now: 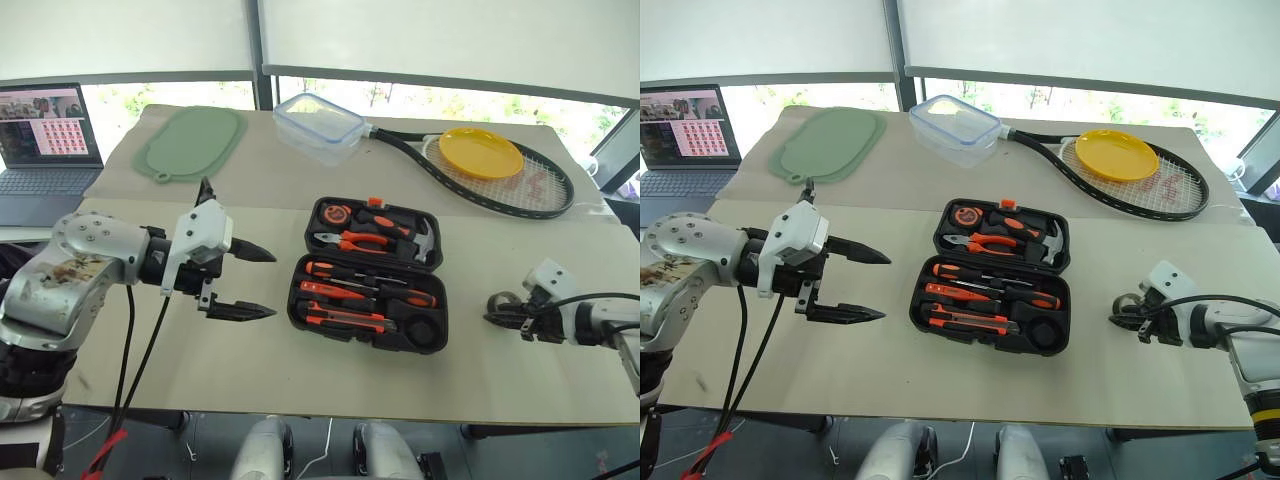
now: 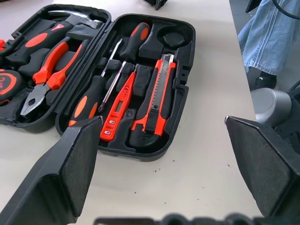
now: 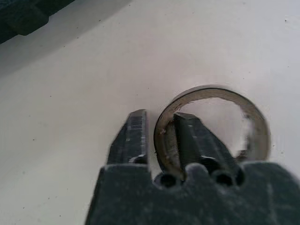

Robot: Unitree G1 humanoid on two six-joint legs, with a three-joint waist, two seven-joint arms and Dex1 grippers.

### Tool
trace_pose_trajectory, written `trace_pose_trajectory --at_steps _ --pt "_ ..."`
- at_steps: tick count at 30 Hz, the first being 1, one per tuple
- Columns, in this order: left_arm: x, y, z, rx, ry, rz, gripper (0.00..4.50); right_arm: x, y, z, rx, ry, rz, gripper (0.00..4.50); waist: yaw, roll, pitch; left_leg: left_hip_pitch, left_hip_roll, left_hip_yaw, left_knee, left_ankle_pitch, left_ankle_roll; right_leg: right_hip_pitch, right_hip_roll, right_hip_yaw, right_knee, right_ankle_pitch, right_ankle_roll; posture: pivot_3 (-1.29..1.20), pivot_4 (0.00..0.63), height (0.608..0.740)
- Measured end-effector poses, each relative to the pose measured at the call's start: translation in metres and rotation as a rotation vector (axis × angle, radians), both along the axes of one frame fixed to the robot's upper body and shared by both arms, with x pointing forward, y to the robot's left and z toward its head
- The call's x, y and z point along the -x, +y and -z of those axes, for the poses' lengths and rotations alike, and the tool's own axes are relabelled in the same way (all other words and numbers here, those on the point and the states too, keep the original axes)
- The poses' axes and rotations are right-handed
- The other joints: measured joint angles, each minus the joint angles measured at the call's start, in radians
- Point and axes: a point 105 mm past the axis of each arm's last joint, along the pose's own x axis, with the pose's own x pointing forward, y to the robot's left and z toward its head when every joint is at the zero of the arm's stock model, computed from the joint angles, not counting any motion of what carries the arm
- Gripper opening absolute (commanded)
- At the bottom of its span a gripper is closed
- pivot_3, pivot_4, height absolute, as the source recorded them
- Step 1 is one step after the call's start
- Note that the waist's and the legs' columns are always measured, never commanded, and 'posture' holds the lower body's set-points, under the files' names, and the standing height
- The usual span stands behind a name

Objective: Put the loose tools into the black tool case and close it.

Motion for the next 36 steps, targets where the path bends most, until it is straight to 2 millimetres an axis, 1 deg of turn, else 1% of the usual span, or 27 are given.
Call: trace_pose_trajectory --at_steps 4,6,8,10,12,13,15,18,20,25,27,29,33,34,35,36 --pt "-0.002 0.000 0.000 -0.004 -0.005 0.001 4.50 0.005 0.006 -0.001 -0.005 -0.004 -0.032 0.04 0.000 0.000 0.000 0.000 0.000 0.000 0.000 0.000 0.000 0.000 0.000 0.000 0.000 0.000 0.000 0.00 0.150 0.738" --pt "-0.002 -0.001 0.003 -0.009 0.000 0.012 4.50 0.006 0.018 -0.009 -0.031 -0.021 -0.082 0.04 0.000 0.001 0.000 0.000 0.000 0.000 0.000 0.000 0.000 -0.001 0.000 0.000 0.000 0.000 0.000 0.00 0.150 0.738" --pt "-0.001 -0.002 0.004 -0.012 0.003 0.020 4.50 0.010 0.041 -0.027 -0.093 -0.049 -0.174 0.04 -0.003 0.002 0.001 0.000 0.001 0.000 0.000 0.000 0.000 -0.001 0.000 0.001 0.001 0.000 0.000 0.00 0.150 0.738" --pt "0.000 -0.004 0.005 -0.016 0.004 0.035 4.50 0.022 0.076 -0.054 -0.137 -0.084 -0.343 0.04 -0.003 0.004 0.002 0.000 0.001 0.000 -0.001 0.000 0.000 -0.001 0.001 0.001 0.001 0.000 0.000 0.00 0.150 0.738" --pt "0.001 -0.005 0.006 -0.019 0.004 0.043 4.50 0.035 0.097 -0.065 -0.107 -0.092 -0.478 0.04 0.000 0.003 0.002 0.000 0.001 0.000 -0.001 0.000 0.000 -0.001 0.000 0.000 0.001 0.000 0.000 0.00 0.150 0.738" --pt "0.001 -0.005 0.007 -0.022 0.009 0.046 4.50 0.041 0.105 -0.066 -0.093 -0.085 -0.530 0.04 0.001 0.003 0.002 0.000 0.001 0.000 -0.001 0.000 0.000 0.000 0.000 0.000 0.001 0.000 0.000 0.00 0.150 0.738" --pt "0.001 -0.007 0.009 -0.026 0.016 0.052 4.50 0.048 0.120 -0.058 -0.086 -0.051 -0.604 0.04 0.005 0.002 0.003 -0.001 0.001 -0.001 0.000 0.000 0.000 0.000 -0.001 -0.001 0.000 0.000 0.000 0.00 0.150 0.738" --pt "0.002 -0.008 0.011 -0.030 0.020 0.057 4.50 0.048 0.133 -0.049 -0.070 -0.030 -0.643 0.04 0.004 0.002 0.003 -0.001 0.000 0.000 0.001 0.000 0.000 0.000 -0.001 -0.001 0.000 0.000 0.001 0.00 0.150 0.738" --pt "0.001 -0.008 0.010 -0.034 0.014 0.056 4.50 0.046 0.137 -0.042 -0.033 -0.020 -0.655 0.04 0.003 0.002 0.003 -0.001 0.000 0.000 0.001 0.000 0.000 -0.001 -0.001 -0.001 0.001 0.000 0.000 0.00 0.150 0.738" --pt "0.001 -0.008 0.010 -0.039 0.009 0.052 4.50 0.045 0.138 -0.025 0.015 0.021 -0.655 0.04 0.002 0.002 0.003 -0.001 0.000 0.000 0.001 0.000 0.000 -0.001 0.000 -0.001 0.001 0.000 0.000 0.00 0.150 0.738" --pt "0.000 -0.008 0.010 -0.039 0.008 0.051 4.50 0.042 0.136 -0.022 0.041 0.021 -0.645 0.79 0.001 0.002 0.003 -0.001 0.000 0.000 0.001 0.000 0.000 -0.001 0.000 -0.001 0.001 0.000 0.000 0.00 0.150 0.738" --pt "0.000 -0.008 0.010 -0.039 0.006 0.049 4.50 0.041 0.136 -0.024 0.048 0.017 -0.643 1.32 0.002 0.002 0.003 -0.001 0.000 0.000 0.001 0.000 0.000 -0.001 0.000 -0.001 0.001 0.000 0.000 0.00 0.150 0.738" --pt "0.000 -0.007 0.010 -0.039 0.003 0.044 4.50 0.038 0.133 -0.029 0.071 -0.005 -0.637 2.68 0.004 0.002 0.003 -0.001 0.000 0.000 0.000 0.000 0.000 -0.001 0.000 -0.001 0.000 0.000 0.000 0.00 0.150 0.738" --pt "-0.001 -0.007 0.010 -0.040 0.002 0.042 4.50 0.039 0.133 -0.031 0.075 -0.009 -0.638 2.97 0.004 0.002 0.003 -0.001 0.000 0.000 0.000 0.000 0.000 -0.001 0.000 -0.001 0.000 0.000 0.000 0.00 0.150 0.738" --pt "-0.001 -0.007 0.010 -0.041 0.001 0.041 4.50 0.045 0.134 -0.032 0.071 0.015 -0.660 3.12 0.005 0.002 0.003 -0.001 0.000 0.000 0.000 0.000 0.000 -0.001 0.000 -0.001 0.000 0.000 0.000 0.00 0.150 0.738" --pt "-0.001 -0.007 0.010 -0.042 0.001 0.040 4.50 0.049 0.136 -0.033 0.056 0.029 -0.677 3.59 0.004 0.002 0.003 -0.001 0.001 0.000 0.000 0.000 0.000 -0.001 0.000 -0.001 0.000 0.000 0.000 0.00 0.150 0.738"
